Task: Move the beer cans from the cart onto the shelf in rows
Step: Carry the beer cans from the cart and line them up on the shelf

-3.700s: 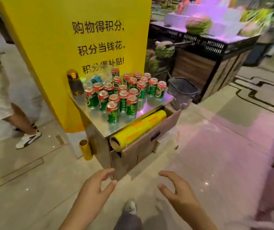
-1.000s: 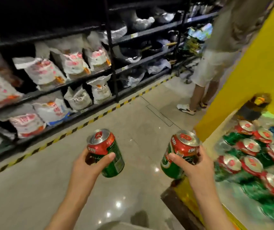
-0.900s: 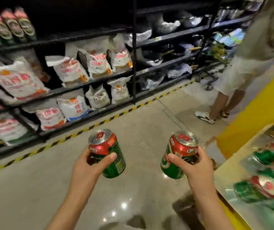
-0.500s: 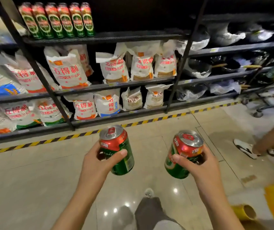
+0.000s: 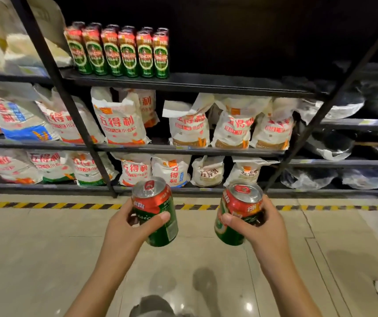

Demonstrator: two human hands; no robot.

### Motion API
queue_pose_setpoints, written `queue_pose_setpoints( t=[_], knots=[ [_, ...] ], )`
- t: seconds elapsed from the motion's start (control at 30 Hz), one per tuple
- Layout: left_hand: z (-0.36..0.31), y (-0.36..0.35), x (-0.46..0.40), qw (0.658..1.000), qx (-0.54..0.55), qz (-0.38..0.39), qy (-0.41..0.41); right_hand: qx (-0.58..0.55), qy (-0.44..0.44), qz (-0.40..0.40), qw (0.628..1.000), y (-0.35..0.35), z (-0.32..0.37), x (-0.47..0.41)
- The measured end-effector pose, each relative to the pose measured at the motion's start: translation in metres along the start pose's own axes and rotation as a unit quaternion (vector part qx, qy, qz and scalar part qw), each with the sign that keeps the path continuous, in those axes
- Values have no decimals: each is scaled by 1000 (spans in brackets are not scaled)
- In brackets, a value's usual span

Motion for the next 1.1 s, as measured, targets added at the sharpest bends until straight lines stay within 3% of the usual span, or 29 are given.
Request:
queue_pose_setpoints(
  t=[0.23, 0.73, 1.1],
  knots=[
    [-8, 1, -107, 998, 15, -52, 21, 1, -18, 48, 999, -41, 4, -126],
    [-85, -84, -405, 999, -22, 34, -28, -2, -21, -11, 1000, -81, 29, -394],
    [-131, -166, -555, 997, -19, 41, -64, 16, 25, 30, 999, -87, 46, -567]
  ],
)
Point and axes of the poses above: each hand's wrist, its own x-axis away from the middle knuckle, its own y-axis out of the back of the hand, z = x × y, the point moved 9 cm from there along -x, towards the middle knuckle, and after that the axes turned 4 degrees about x, right-handed, at the moved point
